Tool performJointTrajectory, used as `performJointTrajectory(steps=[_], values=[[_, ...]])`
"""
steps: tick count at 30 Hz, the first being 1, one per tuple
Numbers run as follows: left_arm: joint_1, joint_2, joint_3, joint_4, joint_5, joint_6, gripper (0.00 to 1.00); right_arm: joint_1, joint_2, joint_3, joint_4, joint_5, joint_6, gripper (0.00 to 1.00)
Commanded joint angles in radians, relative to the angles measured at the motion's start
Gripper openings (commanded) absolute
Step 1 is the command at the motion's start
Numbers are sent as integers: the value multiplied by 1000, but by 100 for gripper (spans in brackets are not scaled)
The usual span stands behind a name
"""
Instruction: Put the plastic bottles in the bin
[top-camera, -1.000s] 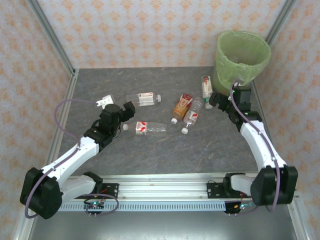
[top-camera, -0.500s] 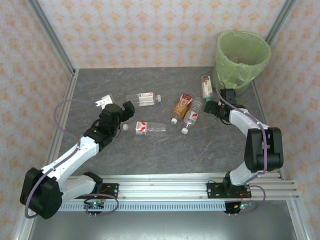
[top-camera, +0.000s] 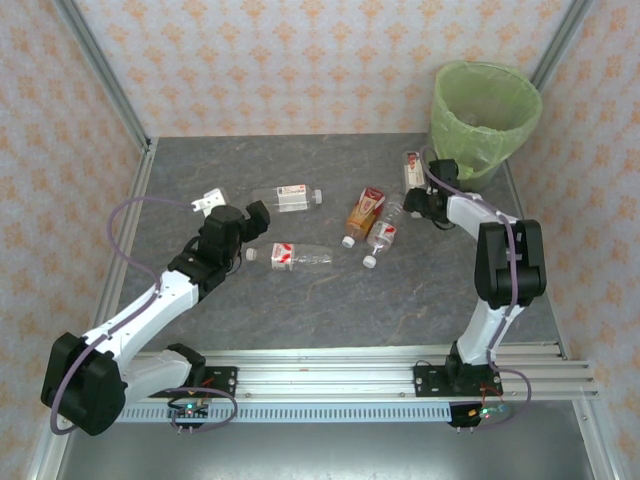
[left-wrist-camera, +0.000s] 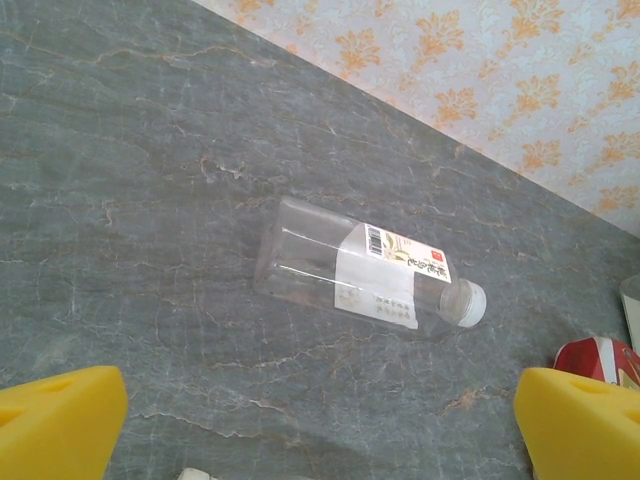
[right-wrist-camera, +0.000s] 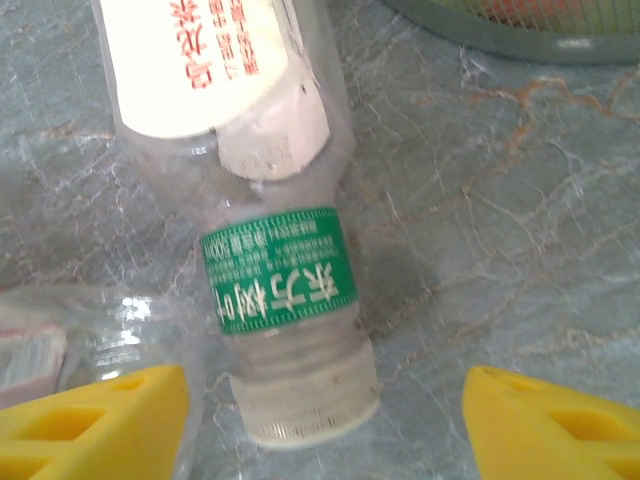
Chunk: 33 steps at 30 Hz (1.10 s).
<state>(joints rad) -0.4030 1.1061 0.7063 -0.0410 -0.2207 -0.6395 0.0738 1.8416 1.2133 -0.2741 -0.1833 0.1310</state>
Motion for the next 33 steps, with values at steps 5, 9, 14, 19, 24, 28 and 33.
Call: performJointTrajectory(steps=[5, 9, 14, 19, 24, 28, 33], values=[[9, 22, 42, -33, -29, -13, 100, 15, 91, 113, -113, 39, -11, 64], [9, 36, 46, -32, -25, -12, 100, 24, 135, 171, -152, 46, -22, 63], [9, 52, 52, -33, -15, -12, 100, 26, 207, 266, -215, 51, -29, 62], [9, 45, 49, -39, -20, -9, 100, 26, 272, 350, -283, 47, -33, 63], [9, 29, 36, -39, -37, -11, 100, 27, 311, 399, -321, 51, -33, 64], [10, 30, 33, -41, -37, -14, 100, 29, 328, 424, -337, 58, -33, 63], [10, 31, 33, -41, -30, -15, 100, 32, 347, 451, -357, 64, -34, 60]])
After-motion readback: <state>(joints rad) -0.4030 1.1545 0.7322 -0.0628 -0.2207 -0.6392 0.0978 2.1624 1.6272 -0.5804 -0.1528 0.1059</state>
